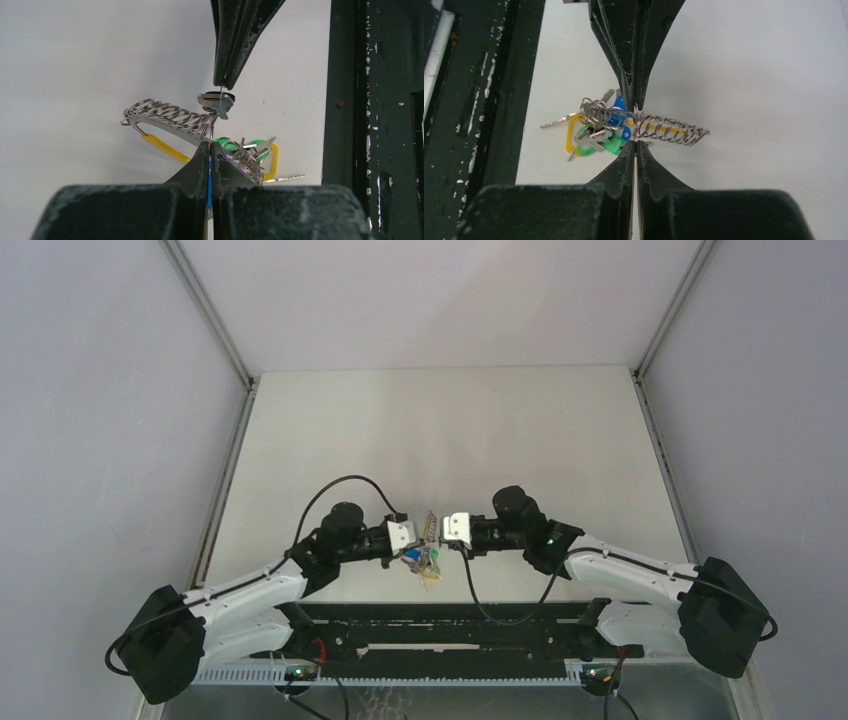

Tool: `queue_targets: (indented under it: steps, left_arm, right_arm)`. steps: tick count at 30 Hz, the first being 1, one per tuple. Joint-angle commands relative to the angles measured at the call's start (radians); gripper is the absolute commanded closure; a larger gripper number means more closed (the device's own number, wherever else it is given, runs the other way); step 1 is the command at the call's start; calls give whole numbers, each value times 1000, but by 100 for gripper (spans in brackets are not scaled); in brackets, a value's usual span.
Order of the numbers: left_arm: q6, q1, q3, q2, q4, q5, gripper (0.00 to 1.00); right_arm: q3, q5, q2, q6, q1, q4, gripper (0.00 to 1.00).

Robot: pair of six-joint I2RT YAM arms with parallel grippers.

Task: Put the keys on the keyring

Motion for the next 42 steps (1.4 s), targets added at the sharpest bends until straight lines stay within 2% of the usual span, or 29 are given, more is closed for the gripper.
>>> queue_targets:
  steps: [1, 13, 42]
  left_arm:
    - [-11, -5, 38, 13, 43, 28, 100]
    - [-23, -4, 19, 14, 94, 57, 100]
    - [-25, -3, 20, 15, 95, 70, 100]
  right_arm:
    - [27, 89, 19, -34, 32, 26, 100]
    - [26, 100, 29, -37, 44, 46, 100]
    - [27, 63, 12, -54, 52, 38, 100]
